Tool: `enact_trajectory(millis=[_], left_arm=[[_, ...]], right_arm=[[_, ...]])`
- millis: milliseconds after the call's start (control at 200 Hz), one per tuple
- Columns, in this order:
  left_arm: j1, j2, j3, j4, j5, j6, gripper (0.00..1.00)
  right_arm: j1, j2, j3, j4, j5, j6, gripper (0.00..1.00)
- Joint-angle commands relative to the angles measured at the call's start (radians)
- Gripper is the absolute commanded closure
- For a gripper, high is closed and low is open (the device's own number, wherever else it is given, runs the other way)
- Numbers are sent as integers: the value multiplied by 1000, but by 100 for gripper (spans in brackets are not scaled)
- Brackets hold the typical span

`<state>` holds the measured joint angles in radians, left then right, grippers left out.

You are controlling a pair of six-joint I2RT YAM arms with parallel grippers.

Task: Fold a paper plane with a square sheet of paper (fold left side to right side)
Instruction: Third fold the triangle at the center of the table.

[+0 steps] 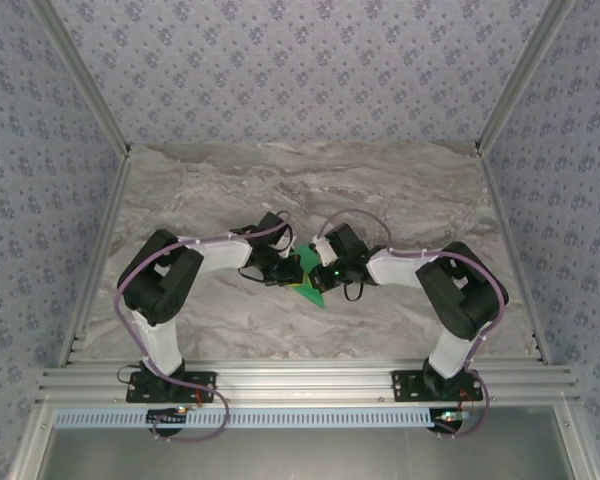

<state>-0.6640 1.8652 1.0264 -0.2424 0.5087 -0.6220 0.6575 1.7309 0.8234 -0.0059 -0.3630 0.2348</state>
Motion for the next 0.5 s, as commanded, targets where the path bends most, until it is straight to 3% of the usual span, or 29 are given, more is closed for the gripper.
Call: enact_trajectory(millis=[0, 60, 330, 500], left_arm=[[-6, 9, -39, -28, -55, 2, 98], [-6, 3, -54, -29, -62, 0, 98], [-6, -10, -108, -2, -76, -14, 98], [-8, -13, -117, 13, -81, -22, 98]], right_arm=[[10, 25, 9, -135, 18, -26, 100], [1, 7, 26, -151, 13, -29, 99], [-76, -142, 60, -208, -15, -19, 72], [-79, -205, 30, -241, -75, 3, 72]])
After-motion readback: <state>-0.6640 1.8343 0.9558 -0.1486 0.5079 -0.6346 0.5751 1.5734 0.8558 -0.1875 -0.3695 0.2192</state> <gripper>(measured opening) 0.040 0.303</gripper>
